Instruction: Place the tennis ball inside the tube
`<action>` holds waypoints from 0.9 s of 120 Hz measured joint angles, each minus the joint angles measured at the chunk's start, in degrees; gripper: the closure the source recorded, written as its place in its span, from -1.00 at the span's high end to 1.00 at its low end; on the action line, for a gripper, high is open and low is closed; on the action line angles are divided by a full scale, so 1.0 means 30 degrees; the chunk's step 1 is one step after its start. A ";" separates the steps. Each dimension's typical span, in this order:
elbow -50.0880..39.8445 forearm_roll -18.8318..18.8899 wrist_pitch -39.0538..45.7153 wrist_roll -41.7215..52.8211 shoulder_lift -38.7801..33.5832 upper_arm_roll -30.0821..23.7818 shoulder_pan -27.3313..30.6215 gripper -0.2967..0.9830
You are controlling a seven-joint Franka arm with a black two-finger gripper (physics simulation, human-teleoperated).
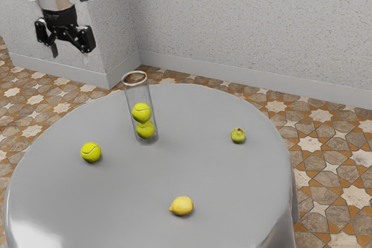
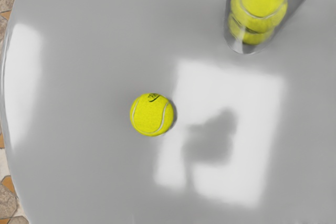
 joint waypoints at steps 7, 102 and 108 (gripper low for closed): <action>-0.0063 -0.0039 0.0016 -0.0131 -0.0008 -0.0009 -0.0059 0.54; -0.9476 -0.4108 0.7135 -0.0610 0.2327 0.0585 0.2031 0.54; -0.9474 -0.4273 0.7676 -0.0154 0.2939 0.0593 0.2267 0.54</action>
